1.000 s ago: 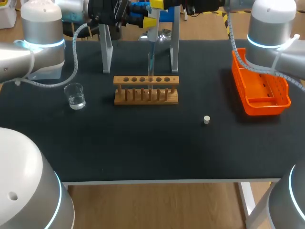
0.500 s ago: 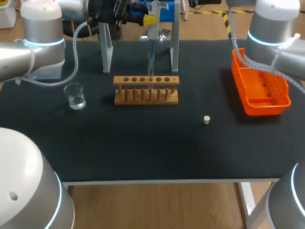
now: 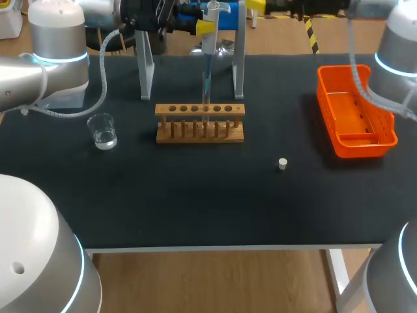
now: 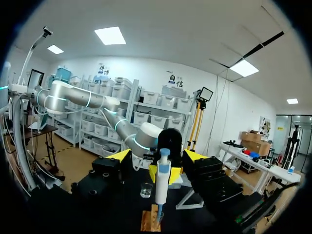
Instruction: Invert the test tube, pick up the pipette, mount the tip to pipette, aspirate from beaker and dispense into the tube, eject the tip, return the pipette, and cap with the stopper.
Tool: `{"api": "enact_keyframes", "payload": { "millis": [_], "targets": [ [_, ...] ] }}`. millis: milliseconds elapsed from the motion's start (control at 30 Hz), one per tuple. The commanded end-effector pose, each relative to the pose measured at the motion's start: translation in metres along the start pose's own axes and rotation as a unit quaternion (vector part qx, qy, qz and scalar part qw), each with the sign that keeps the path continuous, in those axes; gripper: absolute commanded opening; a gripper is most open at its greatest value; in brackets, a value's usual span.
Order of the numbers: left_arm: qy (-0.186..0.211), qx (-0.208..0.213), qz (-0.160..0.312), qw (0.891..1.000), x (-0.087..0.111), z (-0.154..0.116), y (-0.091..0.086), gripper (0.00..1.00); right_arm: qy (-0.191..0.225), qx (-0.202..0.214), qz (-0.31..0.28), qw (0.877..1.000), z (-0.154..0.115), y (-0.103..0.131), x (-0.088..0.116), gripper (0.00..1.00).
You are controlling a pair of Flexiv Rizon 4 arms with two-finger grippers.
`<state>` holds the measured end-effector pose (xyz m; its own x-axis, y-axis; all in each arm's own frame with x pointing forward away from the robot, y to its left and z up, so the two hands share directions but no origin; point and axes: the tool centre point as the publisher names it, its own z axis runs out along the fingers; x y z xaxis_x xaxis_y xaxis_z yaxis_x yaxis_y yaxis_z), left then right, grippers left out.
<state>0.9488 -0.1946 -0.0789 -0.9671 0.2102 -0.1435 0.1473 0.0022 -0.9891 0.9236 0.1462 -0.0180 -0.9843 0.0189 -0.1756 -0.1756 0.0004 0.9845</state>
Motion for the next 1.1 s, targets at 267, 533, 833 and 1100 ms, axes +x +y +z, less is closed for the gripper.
{"api": "enact_keyframes", "payload": {
  "millis": [267,533,833,1100],
  "targets": [
    [0.000,-0.001,0.000,1.000,0.000,0.000,-0.001,0.00,-0.009,0.004,0.029,1.000,-0.024,-0.092,0.009,1.00],
    [0.000,-0.001,0.000,1.000,0.000,0.000,-0.001,0.00,0.006,0.028,0.022,0.999,-0.007,-0.147,0.012,1.00],
    [0.000,-0.001,0.000,1.000,0.000,0.000,-0.001,0.00,0.030,0.078,0.046,0.995,0.023,-0.194,0.016,1.00],
    [0.000,-0.001,0.000,1.000,0.000,0.000,-0.001,0.00,0.028,0.114,0.063,0.991,0.047,-0.224,0.009,1.00]
  ]
}}
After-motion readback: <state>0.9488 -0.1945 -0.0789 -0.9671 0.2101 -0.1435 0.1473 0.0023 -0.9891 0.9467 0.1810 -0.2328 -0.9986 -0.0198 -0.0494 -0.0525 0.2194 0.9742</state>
